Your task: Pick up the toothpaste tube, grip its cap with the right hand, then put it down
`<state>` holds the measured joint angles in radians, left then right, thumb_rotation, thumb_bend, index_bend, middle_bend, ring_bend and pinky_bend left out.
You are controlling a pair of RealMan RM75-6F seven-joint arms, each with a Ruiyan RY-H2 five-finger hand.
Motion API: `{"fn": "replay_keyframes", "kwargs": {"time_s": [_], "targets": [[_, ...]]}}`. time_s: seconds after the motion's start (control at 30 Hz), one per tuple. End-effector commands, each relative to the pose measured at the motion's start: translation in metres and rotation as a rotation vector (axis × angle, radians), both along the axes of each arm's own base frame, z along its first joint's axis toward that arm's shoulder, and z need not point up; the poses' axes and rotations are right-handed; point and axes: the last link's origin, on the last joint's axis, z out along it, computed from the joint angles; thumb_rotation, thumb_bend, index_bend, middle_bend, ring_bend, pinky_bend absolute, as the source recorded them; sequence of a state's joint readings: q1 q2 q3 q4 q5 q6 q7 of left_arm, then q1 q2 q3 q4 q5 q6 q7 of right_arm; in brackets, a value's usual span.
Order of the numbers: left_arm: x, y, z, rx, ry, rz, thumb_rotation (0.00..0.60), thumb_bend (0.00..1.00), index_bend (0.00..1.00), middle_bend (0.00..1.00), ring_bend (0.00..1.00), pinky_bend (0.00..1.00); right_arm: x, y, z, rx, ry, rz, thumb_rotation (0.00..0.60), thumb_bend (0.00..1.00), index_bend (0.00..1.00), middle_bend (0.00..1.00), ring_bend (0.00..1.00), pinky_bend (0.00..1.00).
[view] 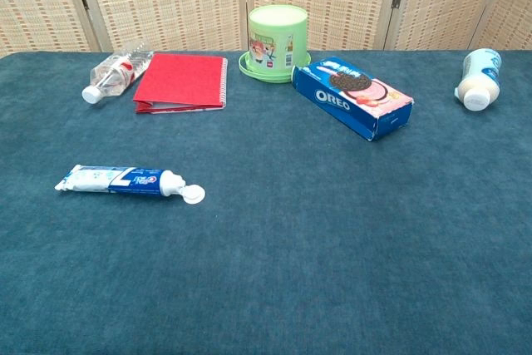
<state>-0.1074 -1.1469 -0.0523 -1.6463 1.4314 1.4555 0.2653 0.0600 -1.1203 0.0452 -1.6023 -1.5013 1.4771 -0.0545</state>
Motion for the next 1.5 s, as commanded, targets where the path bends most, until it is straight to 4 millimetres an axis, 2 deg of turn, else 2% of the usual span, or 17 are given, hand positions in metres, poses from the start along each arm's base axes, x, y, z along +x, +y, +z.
{"fn": "replay_keyframes", "kwargs": {"time_s": [0.03,0.3,0.63,0.8,0.9,1.17,1.5], "targets": [[0.000,0.002,-0.001,0.004,0.000,-0.008,0.600,0.27,0.23,0.26,0.20,0.10,0.000,0.000,0.000,0.000,0.000,0.001,0.600,0.00,0.00,0.00,0.07,0.05],[0.004,0.011,-0.004,0.011,-0.015,-0.045,0.600,0.27,0.24,0.26,0.22,0.12,0.001,0.002,0.006,-0.023,-0.013,0.005,0.600,0.00,0.00,0.00,0.07,0.05],[0.033,0.049,-0.022,-0.096,-0.071,-0.170,0.600,0.27,0.23,0.27,0.22,0.13,0.006,-0.001,0.024,-0.078,0.004,0.031,0.600,0.00,0.00,0.00,0.07,0.05],[0.050,0.073,-0.044,-0.215,-0.075,-0.201,0.600,0.27,0.15,0.24,0.19,0.13,0.009,-0.003,0.027,-0.080,0.007,0.039,0.600,0.00,0.00,0.00,0.07,0.05],[0.062,0.087,-0.060,-0.267,-0.072,-0.222,0.600,0.27,0.14,0.22,0.17,0.12,0.009,-0.004,0.027,-0.077,0.007,0.039,0.600,0.00,0.00,0.00,0.07,0.05],[0.091,0.117,-0.106,-0.377,-0.042,-0.254,0.600,0.27,0.23,0.22,0.19,0.12,0.010,-0.006,0.027,-0.074,0.006,0.034,0.600,0.00,0.00,0.00,0.07,0.05],[0.102,0.128,-0.143,-0.439,-0.046,-0.228,0.600,0.28,0.30,0.28,0.26,0.15,0.006,-0.004,0.029,-0.084,0.006,0.022,0.600,0.00,0.00,0.00,0.07,0.05]]}}
